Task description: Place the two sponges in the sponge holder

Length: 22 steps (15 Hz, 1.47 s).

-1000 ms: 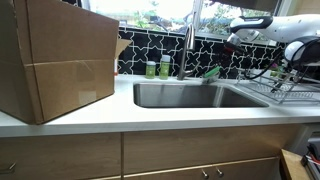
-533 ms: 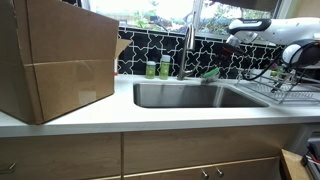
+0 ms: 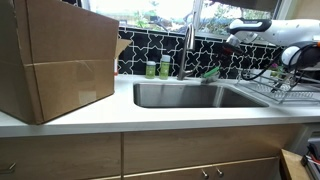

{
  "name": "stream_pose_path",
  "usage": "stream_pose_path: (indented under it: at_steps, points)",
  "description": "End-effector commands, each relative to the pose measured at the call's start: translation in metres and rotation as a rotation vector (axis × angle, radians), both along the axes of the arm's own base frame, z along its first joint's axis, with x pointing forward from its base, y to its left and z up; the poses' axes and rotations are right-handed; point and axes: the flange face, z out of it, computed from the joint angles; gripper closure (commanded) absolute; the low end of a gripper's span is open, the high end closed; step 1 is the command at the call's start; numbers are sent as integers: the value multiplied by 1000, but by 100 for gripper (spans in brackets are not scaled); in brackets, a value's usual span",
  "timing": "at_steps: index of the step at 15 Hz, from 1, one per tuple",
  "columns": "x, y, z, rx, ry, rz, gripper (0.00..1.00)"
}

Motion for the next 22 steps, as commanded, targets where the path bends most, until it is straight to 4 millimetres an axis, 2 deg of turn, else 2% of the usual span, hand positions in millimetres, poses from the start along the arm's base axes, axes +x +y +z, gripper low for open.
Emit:
stream_pose_path:
  at_steps: [1, 2, 4, 6, 8, 11, 14, 19, 22]
  points:
    - [-3, -4, -6, 10, 6, -20, 56]
    - [-2, -4, -7, 11, 6, -20, 53]
    - [-2, -5, -9, 12, 7, -21, 72]
    - [-3, -6, -9, 16, 1, -24, 68]
    - [-3, -6, -8, 20, -8, -26, 53]
    - [-2, -5, -6, 23, -17, -28, 23]
    - [-2, -4, -5, 27, -22, -27, 1]
    - [-1, -3, -3, 31, -27, -25, 0]
    - [-4, -3, 14, 11, -49, -12, 0]
